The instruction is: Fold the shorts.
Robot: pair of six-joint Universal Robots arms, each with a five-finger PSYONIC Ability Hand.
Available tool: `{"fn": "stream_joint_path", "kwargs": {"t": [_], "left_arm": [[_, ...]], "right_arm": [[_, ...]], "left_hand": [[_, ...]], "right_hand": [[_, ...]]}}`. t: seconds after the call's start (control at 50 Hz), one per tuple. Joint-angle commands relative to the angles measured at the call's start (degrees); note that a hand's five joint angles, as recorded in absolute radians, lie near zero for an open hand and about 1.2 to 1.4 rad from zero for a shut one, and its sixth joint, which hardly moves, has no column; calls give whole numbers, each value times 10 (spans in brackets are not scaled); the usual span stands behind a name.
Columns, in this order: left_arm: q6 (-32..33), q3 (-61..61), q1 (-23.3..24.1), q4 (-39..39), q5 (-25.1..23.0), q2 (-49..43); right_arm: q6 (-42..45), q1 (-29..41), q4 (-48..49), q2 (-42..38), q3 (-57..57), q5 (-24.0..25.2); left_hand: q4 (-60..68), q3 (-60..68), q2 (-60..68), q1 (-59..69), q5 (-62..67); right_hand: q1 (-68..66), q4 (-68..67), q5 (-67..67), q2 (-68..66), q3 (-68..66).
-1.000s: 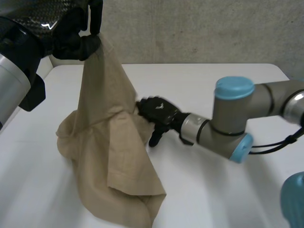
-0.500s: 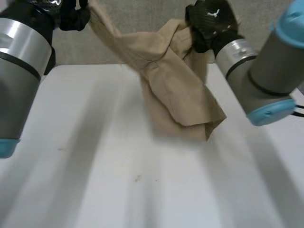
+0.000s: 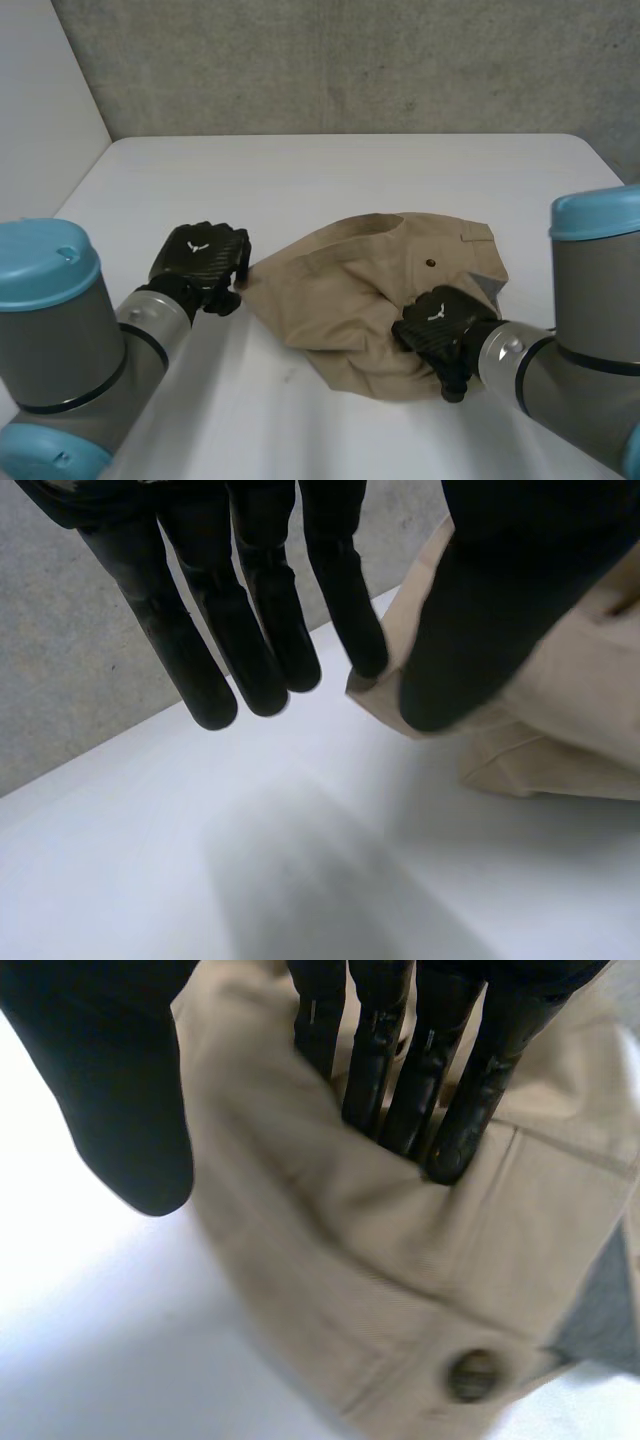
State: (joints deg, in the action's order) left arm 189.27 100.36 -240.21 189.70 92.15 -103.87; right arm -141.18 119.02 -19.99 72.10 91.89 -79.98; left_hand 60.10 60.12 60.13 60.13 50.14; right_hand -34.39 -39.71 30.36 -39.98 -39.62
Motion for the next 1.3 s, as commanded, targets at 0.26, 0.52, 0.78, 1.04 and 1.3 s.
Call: {"fn": "stream_joint_path", "kwargs": {"t": [0.26,0.52,0.78,1.04,1.3], "left_arm": [[-5,-51,13,-46,-3,130],[7,-265,121,-51,-67,-92],[165,-465,136,-103,-121,-301],[279,-519,130,-144,-65,-366],[270,-392,127,-76,30,-247]], "right_arm": [[-145,-95,43,121,-95,1],[-239,-144,36,82,-68,1],[-233,-165,44,86,57,14],[-151,-160,104,81,140,21],[-51,-153,167,82,108,19]], "left_hand": [[-379,-380,-380,-380,-380],[-379,-380,-380,-380,-380],[-381,-381,-381,-381,-382],[-88,-88,-88,-88,-88],[199,199,199,199,199]], "right_hand": [[244,297,-304,300,296],[244,297,-304,300,296],[244,297,-304,300,296],[62,115,-122,118,114],[-456,-403,396,-400,-404]]}}
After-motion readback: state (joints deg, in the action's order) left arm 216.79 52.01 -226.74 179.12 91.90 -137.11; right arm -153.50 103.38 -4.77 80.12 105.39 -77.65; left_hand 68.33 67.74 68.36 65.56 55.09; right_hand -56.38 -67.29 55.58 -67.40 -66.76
